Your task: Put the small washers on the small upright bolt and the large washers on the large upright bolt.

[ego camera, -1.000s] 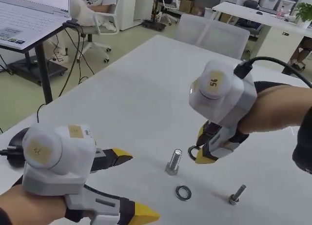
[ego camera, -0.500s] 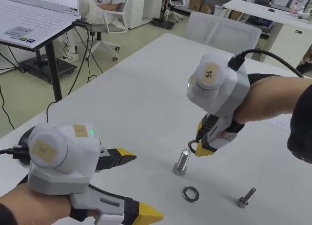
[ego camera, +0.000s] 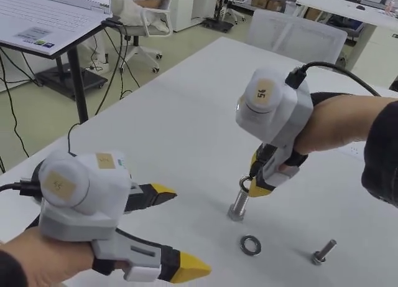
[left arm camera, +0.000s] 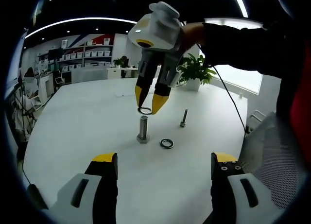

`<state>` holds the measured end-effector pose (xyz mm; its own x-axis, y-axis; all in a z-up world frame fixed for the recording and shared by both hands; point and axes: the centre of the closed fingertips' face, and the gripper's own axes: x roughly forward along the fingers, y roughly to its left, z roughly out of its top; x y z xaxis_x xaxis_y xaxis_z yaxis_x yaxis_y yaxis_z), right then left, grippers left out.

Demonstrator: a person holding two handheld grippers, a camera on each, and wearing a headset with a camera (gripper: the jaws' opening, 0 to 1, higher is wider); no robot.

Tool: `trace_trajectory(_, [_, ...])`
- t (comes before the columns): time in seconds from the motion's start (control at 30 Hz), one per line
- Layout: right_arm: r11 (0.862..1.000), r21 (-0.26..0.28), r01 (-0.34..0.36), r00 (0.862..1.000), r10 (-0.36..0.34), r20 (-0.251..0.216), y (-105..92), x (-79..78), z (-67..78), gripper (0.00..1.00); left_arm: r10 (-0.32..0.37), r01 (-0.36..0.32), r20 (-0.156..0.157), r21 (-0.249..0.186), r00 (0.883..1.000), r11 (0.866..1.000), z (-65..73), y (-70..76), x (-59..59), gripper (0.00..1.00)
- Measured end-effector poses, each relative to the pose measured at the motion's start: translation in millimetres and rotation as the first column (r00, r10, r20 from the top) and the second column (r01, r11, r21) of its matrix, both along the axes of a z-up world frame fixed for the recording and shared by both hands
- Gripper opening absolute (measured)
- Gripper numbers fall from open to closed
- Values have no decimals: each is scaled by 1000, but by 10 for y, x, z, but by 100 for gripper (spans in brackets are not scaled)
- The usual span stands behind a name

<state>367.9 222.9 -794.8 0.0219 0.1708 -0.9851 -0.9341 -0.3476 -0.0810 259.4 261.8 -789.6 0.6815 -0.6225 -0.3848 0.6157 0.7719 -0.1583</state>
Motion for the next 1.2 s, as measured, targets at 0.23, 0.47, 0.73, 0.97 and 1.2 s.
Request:
trace_trajectory(0.23, [1000, -8, -3, 1000, 3, -4, -10, -5, -29, 24, 5, -5, -2, 0, 1000, 1000, -4, -7, 3, 78])
trace_trajectory(0.47, [1000, -18, -5, 1000, 4, -12, -5, -4, -102, 24, 7, -7, -3, 3, 1000, 1000, -5, -10, 11, 78])
trace_trajectory(0.73, [1000, -23, -1, 1000, 0, -23, -12, -1, -167, 24, 10, -10, -6, 3, 1000, 1000, -14, -1, 29, 78])
trace_trajectory(0.97, [999, -35, 0, 1000, -1, -28, 3, 18, -270, 24, 13, -13, -10, 1, 1000, 1000, -28, 12, 33, 78])
trace_trajectory(1.2, [999, -41, 6, 999, -8, -36, 4, 32, -373, 24, 14, -14, -14, 1, 1000, 1000, -46, 15, 21, 78])
